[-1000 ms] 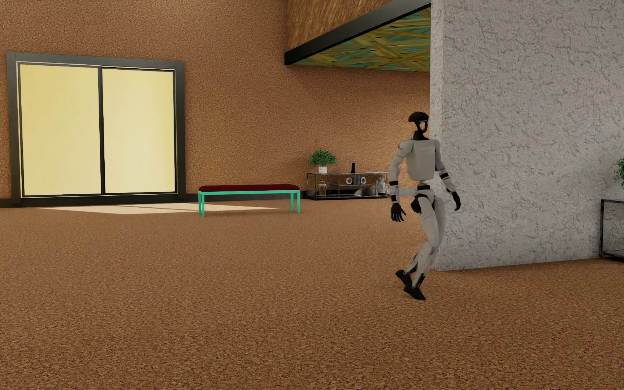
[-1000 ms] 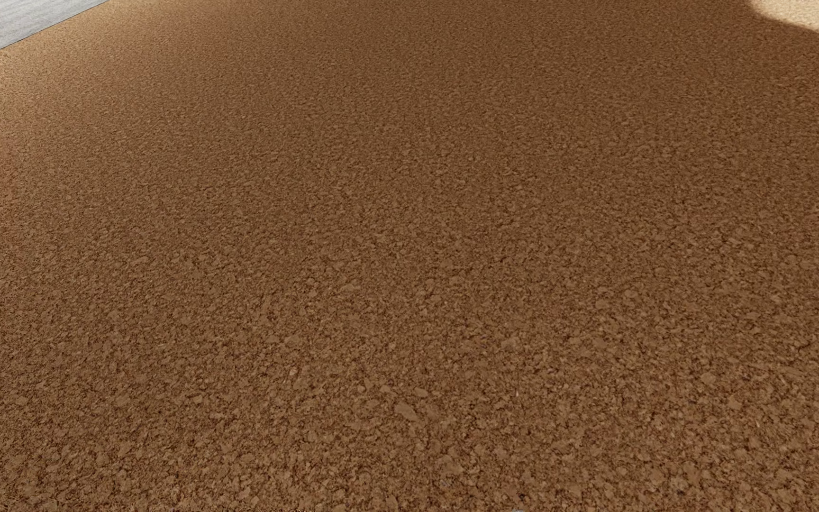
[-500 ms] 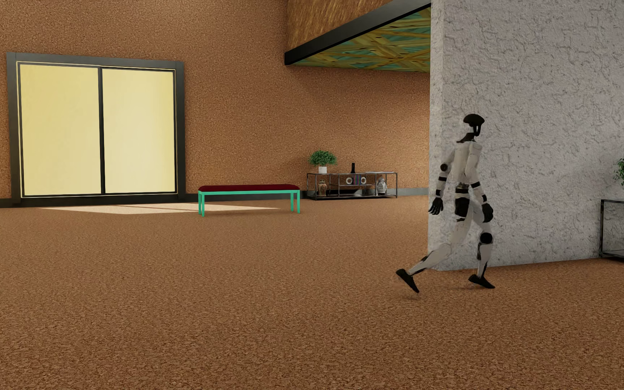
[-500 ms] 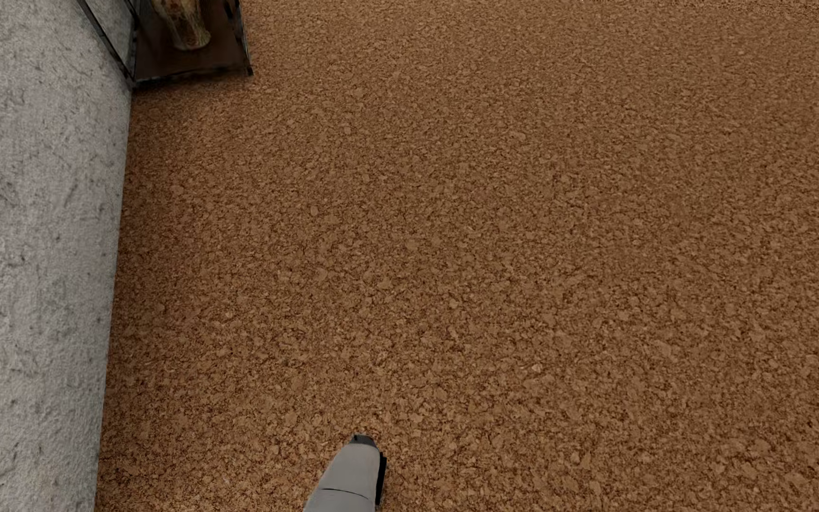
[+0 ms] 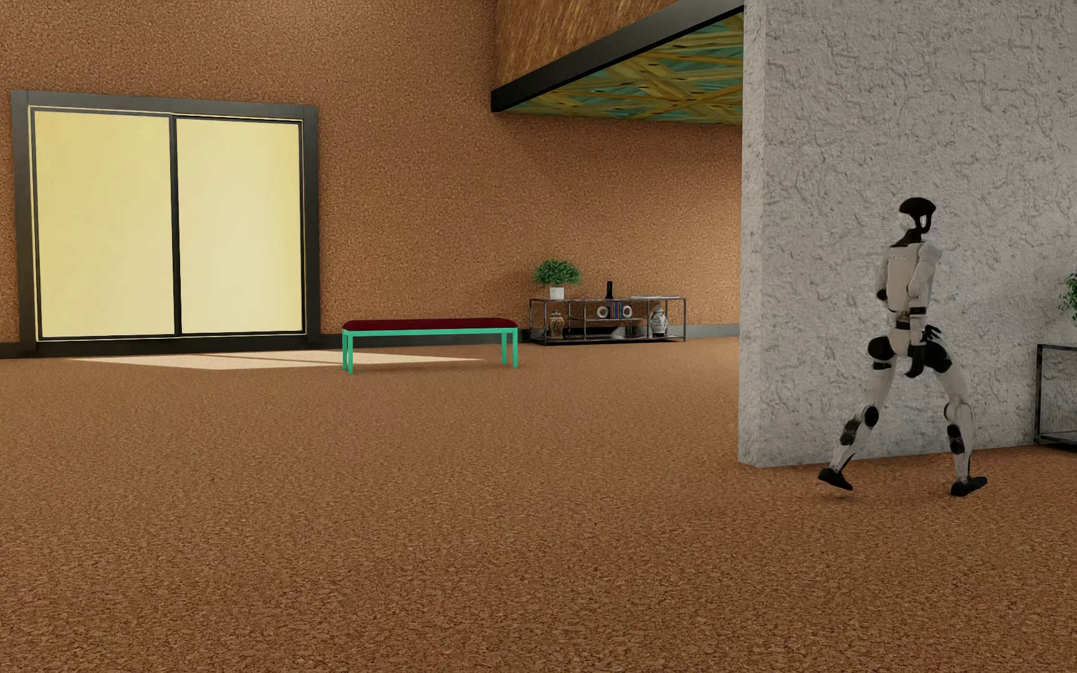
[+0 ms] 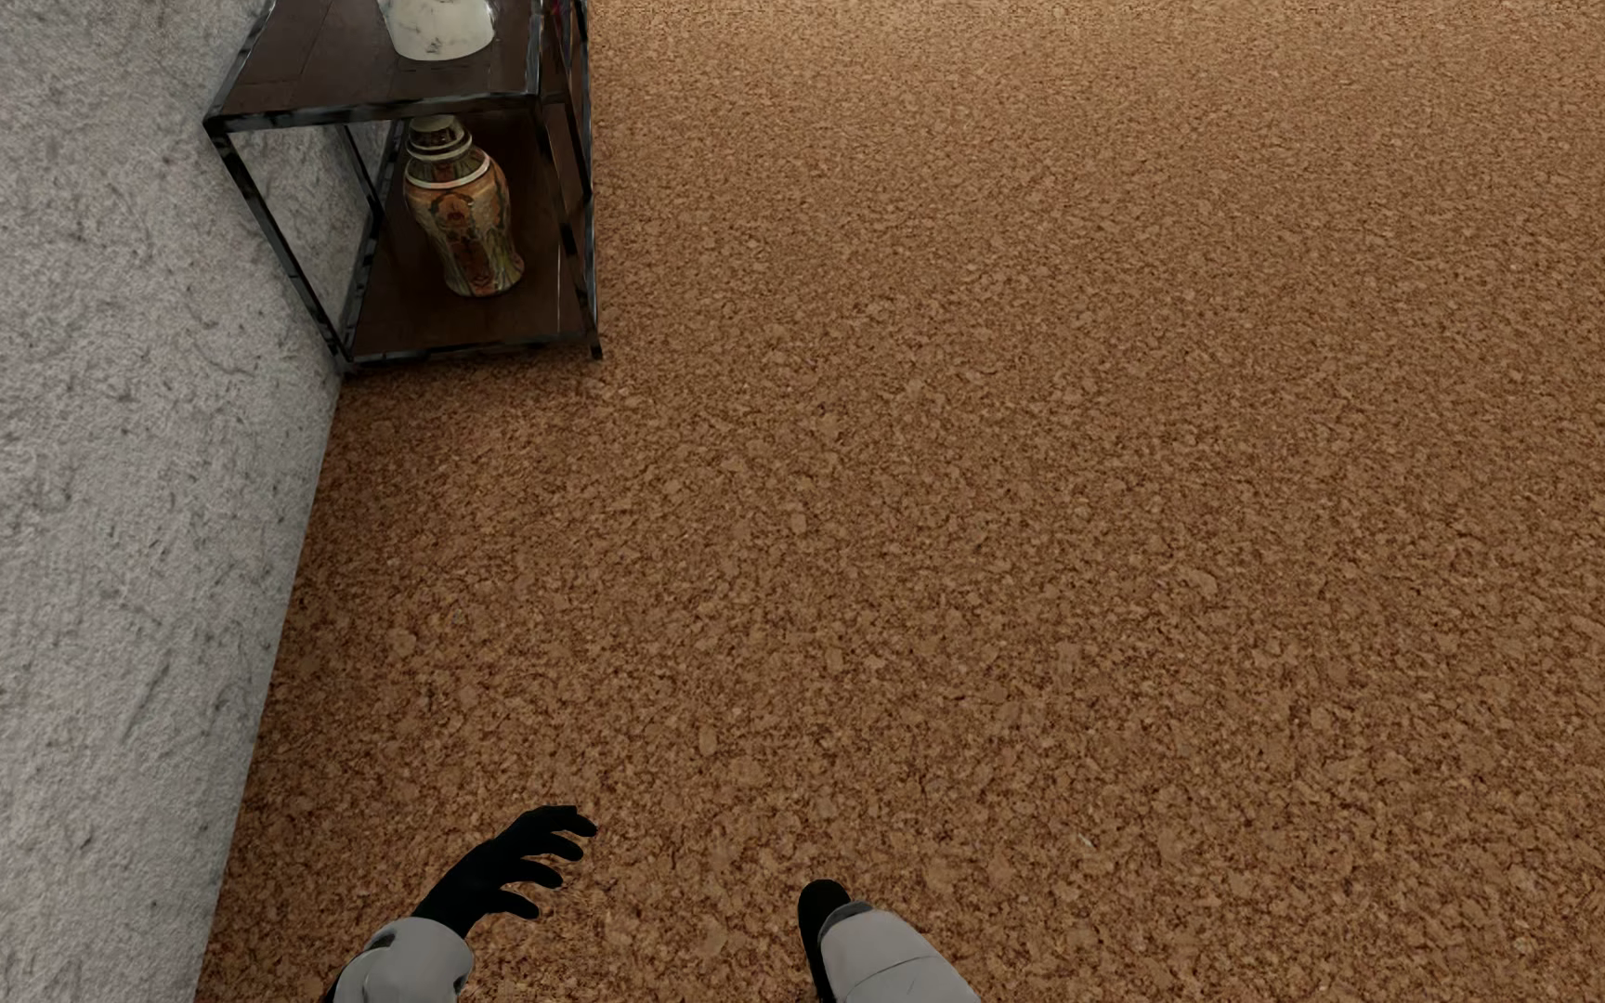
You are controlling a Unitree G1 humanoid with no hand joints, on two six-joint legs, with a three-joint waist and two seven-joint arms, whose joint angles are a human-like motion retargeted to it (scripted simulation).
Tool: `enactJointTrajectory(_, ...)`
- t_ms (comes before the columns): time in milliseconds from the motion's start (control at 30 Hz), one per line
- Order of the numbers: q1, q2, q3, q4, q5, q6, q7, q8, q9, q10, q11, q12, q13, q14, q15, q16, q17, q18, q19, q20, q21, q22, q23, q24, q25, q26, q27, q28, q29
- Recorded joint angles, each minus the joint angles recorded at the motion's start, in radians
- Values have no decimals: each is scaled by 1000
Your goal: Avoid the corner
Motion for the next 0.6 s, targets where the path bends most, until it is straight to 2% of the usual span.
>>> enactJointTrajectory(33,15,-48,-21,54,11,22,0,0,-2,54,140,5,-2,73,82,-8,1,0,0,19,14,-5,24,0,0,0,0,0,0)
enactJointTrajectory(67,10,-67,-16,116,57,65,0,0,11,165,278,30,-23,213,100,-39,3,0,0,22,38,29,80,0,0,0,0,0,0)
enactJointTrajectory(100,-44,-16,12,141,85,72,0,0,22,349,348,60,-60,379,52,-50,12,0,0,19,43,67,116,0,0,0,0,0,0)
enactJointTrajectory(133,-175,31,46,110,99,58,0,0,13,622,371,72,-68,505,-14,-43,30,0,0,-34,17,106,92,0,0,0,0,0,0)
enactJointTrajectory(167,-285,127,123,115,142,69,0,0,26,845,335,75,-82,494,-32,-50,39,0,0,-99,1,160,48,0,0,0,0,0,0)
enactJointTrajectory(200,-374,225,207,80,158,49,0,0,39,957,282,93,-106,472,-25,-58,47,0,0,-162,-18,224,-3,0,0,0,0,0,0)
enactJointTrajectory(233,-495,304,285,53,163,21,0,0,34,1005,228,145,-140,469,-23,-59,59,0,0,-167,-52,236,-68,0,0,0,0,0,0)
enactJointTrajectory(267,-582,413,349,26,163,-9,0,0,40,946,160,219,-166,492,-23,-55,67,0,0,-143,-58,237,-141,0,0,0,0,0,0)
enactJointTrajectory(300,-652,510,392,7,159,-7,0,0,46,787,104,214,-195,566,-27,-95,62,0,0,-241,-100,419,-206,0,0,0,0,0,0)
enactJointTrajectory(333,-710,602,439,-5,148,-21,0,0,46,575,52,268,-224,667,-32,-72,64,0,0,-307,-142,409,-290,0,0,0,0,0,0)
enactJointTrajectory(367,-758,681,476,-7,136,-25,0,0,39,356,10,310,-251,723,-53,-71,62,0,0,-345,-143,438,-353,0,0,0,0,0,0)
enactJointTrajectory(400,-778,752,509,5,130,-13,0,0,33,151,-9,344,-289,594,-87,-76,49,0,0,-369,-173,463,-410,0,0,0,0,0,0)
enactJointTrajectory(433,-804,798,542,18,122,-4,0,0,23,31,-13,375,-322,279,-127,-74,36,0,0,-407,-186,472,-452,0,0,0,0,0,0)
enactJointTrajectory(467,-832,831,572,35,102,3,0,0,14,59,-3,402,-344,59,-169,-77,28,0,0,-421,-211,481,-476,0,0,0,0,0,0)
enactJointTrajectory(500,-857,863,610,32,82,3,0,0,18,50,19,423,-356,38,-171,-79,26,0,0,-444,-232,492,-481,0,0,0,0,0,0)
enactJointTrajectory(533,-876,912,632,15,56,-8,0,0,26,68,41,437,-354,214,-131,-79,35,0,0,-460,-253,508,-450,0,0,0,0,0,0)
enactJointTrajectory(567,-916,912,626,-14,42,-21,0,0,5,109,95,443,-338,488,-12,-84,48,0,0,-472,-267,521,-414,0,0,0,0,0,0)
enactJointTrajectory(600,-926,870,610,-62,-9,-57,0,0,-2,195,254,432,-318,631,193,-84,73,0,0,-502,-253,541,-331,0,0,0,0,0,0)
